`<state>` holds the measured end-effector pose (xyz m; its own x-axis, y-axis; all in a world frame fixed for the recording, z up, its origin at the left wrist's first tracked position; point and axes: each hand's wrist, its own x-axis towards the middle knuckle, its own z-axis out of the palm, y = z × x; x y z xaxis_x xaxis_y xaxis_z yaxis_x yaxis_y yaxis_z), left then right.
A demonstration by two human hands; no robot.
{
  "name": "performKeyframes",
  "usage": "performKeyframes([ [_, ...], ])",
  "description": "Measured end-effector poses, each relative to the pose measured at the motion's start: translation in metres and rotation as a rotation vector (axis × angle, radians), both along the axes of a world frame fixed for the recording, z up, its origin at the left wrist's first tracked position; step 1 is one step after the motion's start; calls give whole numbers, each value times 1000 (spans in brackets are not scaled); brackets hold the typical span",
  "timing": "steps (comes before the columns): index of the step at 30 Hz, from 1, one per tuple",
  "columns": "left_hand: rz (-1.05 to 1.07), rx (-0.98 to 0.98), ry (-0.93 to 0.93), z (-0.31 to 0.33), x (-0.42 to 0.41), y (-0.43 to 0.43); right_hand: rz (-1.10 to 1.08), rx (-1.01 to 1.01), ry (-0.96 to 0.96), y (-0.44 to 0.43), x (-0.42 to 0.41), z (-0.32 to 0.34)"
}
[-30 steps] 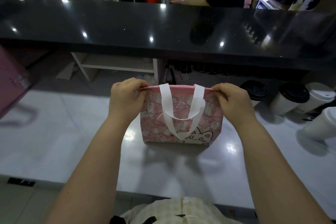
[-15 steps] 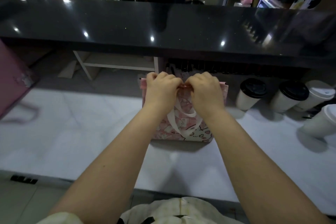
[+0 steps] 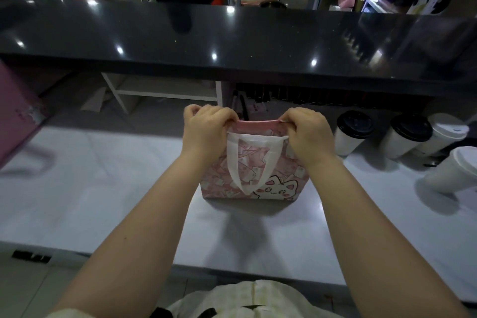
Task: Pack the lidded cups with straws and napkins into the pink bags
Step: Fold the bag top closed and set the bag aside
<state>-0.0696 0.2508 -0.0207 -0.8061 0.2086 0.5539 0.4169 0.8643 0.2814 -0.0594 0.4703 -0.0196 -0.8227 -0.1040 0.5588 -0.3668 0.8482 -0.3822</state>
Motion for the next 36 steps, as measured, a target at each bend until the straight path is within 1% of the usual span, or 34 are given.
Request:
performKeyframes([
  [3,-12,34,66,-4,1,-4,54,-10,25,4,2,2],
  [5,-63,44,103,-7,5,-16,123,-76,8,16,6,2],
  [7,-83,65,109,-12,8,-32,136,-192,-74,33,9,1],
  [8,-72,87,100,-14,9,-40,117,-219,-126,41,10,-1],
  [10,-25,119,55,-20,9,-52,74,-193,-177,48,9,-6],
  [12,19,122,19,-23,6,-54,28,-156,-135,42,8,-9],
  [15,82,161,38,-15,-6,-48,-37,-165,-64,29,5,-6],
  [18,115,217,70,-5,-23,-43,-74,-182,76,22,5,-3],
  [19,121,268,43,-2,-30,-42,-84,-171,129,19,6,-3],
  [22,134,504,-111,0,-37,-42,-103,-147,244,1,13,-12],
  [24,118,615,-106,-5,-25,-44,-106,-168,298,-14,15,-19],
  [26,116,694,-46,-18,4,-42,-84,-165,337,-32,16,-24],
  [27,121,738,-10,-28,22,-38,-58,-174,320,-43,16,-26],
  [28,121,767,24,-40,39,-34,-25,-223,265,-54,16,-27],
  [30,95,745,36,-64,69,-25,79,-424,51,-72,16,-28],
  [32,55,673,-45,-84,86,-18,229,-609,-143,-77,16,-29],
  [33,50,640,-84,-90,89,-17,289,-669,-202,-75,17,-30],
  [34,53,624,-114,-94,88,-16,325,-715,-255,-68,17,-34],
  [36,82,651,-162,-97,86,-14,340,-757,-364,-50,16,-46],
])
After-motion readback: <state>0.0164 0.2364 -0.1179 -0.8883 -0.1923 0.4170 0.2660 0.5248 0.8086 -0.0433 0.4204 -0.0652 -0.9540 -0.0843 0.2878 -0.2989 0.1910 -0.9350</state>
